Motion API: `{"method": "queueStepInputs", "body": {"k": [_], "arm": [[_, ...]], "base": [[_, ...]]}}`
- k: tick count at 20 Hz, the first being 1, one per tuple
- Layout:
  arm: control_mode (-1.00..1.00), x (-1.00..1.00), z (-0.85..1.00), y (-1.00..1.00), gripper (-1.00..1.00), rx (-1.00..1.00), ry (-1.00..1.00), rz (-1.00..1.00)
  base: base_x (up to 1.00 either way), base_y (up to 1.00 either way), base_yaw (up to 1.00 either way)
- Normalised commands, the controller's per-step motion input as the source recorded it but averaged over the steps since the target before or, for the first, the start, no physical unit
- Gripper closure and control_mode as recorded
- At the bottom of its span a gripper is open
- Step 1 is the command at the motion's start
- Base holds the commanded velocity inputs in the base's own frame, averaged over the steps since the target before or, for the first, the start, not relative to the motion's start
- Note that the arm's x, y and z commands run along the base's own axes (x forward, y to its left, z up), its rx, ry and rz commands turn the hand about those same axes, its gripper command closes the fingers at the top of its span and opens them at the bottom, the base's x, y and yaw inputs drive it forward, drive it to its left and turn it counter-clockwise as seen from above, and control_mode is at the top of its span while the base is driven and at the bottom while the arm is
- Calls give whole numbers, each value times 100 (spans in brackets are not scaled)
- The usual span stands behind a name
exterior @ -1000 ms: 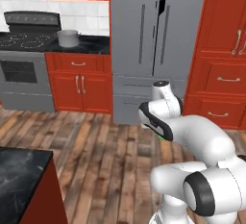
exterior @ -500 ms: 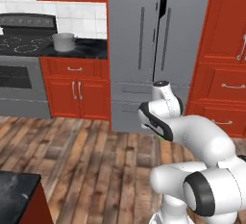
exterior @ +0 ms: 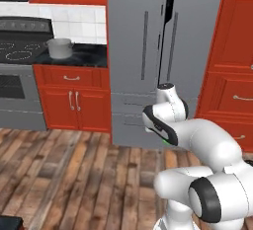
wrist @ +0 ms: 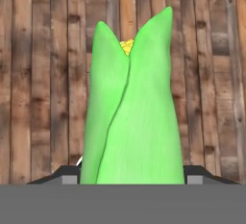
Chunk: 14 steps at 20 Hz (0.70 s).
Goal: Turn on the sink faucet. Then move the corn from the counter to the sink. Turn off the sink. Move the vegetable from the sink to the pot next to the stove. Finally move the pot to the rear right burner.
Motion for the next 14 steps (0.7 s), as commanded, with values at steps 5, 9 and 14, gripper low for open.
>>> {"method": "queueStepInputs", "body": {"k": [5, 9, 14], "arm": [[100, 0, 0, 0, 100, 0, 0, 0], [100, 0, 0, 0, 100, 0, 0, 0], [100, 0, 0, 0, 100, 0, 0, 0]], "base": [[64, -5, 0], [58, 0, 0], [51, 5, 0]]}}
